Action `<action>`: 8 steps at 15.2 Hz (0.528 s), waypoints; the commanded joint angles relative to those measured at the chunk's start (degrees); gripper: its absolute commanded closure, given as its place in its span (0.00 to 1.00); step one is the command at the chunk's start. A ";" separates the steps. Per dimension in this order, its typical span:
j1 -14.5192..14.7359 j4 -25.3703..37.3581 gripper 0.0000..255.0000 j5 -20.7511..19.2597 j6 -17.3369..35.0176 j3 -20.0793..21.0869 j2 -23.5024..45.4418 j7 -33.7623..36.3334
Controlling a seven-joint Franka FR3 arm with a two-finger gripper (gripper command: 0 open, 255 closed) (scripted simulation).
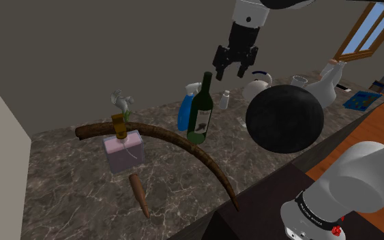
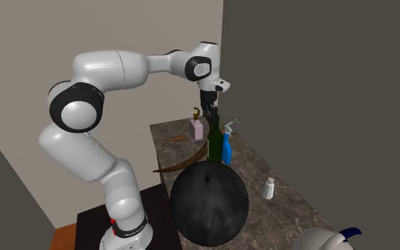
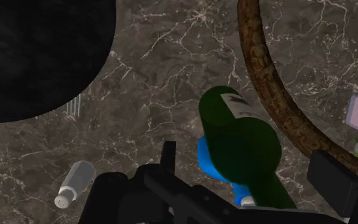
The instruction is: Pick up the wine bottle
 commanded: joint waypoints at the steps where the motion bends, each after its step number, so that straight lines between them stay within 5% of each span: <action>1: -0.05 2.92 0.00 -1.08 2.35 1.57 3.93 2.04; 5: 0.04 9.04 0.00 -3.62 4.33 3.94 10.08 5.65; 8: 0.11 6.50 0.00 -3.55 6.65 3.96 9.87 5.66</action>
